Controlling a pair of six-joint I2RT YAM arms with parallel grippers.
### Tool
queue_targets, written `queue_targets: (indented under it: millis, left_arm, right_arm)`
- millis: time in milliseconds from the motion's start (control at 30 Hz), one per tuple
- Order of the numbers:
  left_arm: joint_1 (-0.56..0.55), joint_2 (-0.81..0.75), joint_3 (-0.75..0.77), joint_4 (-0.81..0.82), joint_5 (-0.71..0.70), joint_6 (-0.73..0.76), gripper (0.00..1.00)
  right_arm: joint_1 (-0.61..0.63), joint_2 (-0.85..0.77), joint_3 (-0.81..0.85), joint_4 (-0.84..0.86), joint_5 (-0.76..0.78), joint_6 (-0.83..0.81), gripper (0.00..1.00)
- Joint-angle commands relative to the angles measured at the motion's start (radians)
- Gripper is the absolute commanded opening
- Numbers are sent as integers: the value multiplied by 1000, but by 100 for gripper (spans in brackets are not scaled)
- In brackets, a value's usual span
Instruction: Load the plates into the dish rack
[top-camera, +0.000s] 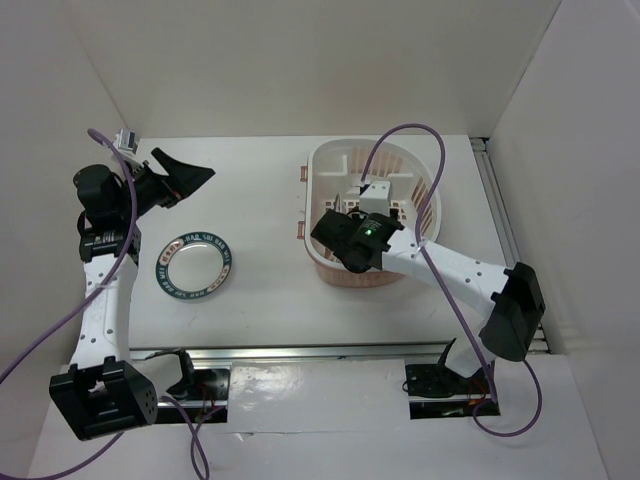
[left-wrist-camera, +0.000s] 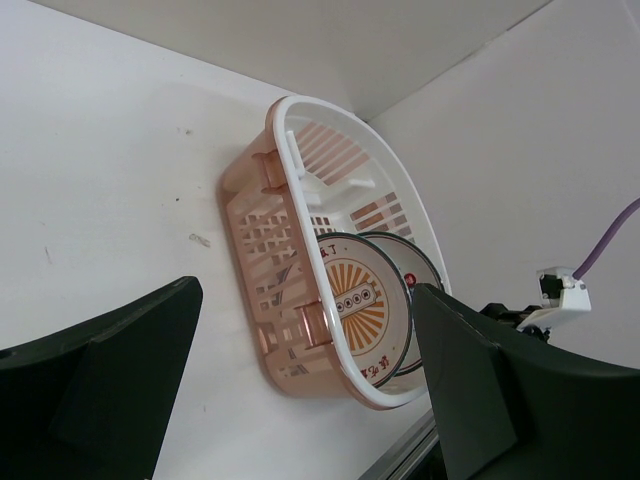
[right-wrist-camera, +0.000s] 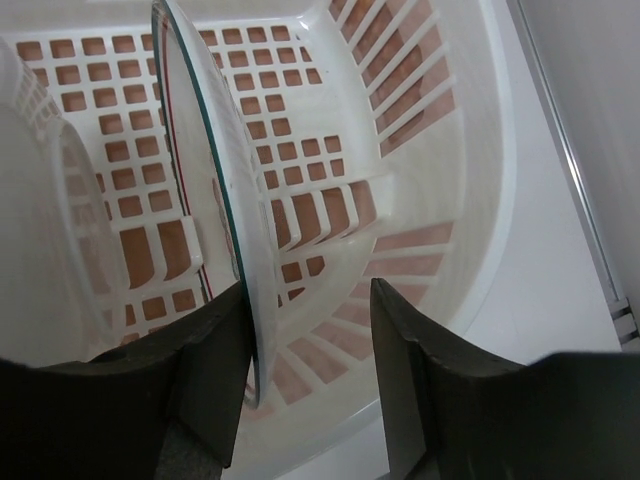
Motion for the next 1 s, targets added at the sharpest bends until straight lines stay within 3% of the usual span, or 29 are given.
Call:
queue_targets:
  millis: [0, 167, 267, 500, 733, 967]
  left_arm:
    - [-1, -2, 42, 26, 21, 22, 100]
    - [-1, -2, 42, 26, 21, 22, 100]
    - [-1, 7, 42, 26, 21, 22, 100]
    - [-1, 16, 42, -8, -46, 22, 100]
    - [-1, 62, 27, -301, -418, -27, 100]
    - [-1, -291, -301, -371, -711, -246, 100]
  right_arm:
    - [25, 0, 51, -34, 48, 49, 56]
    - [35, 0, 71, -54, 39, 59, 69]
    - [35, 0, 92, -63, 39, 59, 82]
    - [56, -9, 192, -152, 59, 83, 97]
    - [137, -115, 267, -195, 91, 40, 100]
    - [176, -236, 182, 38, 2, -257, 100]
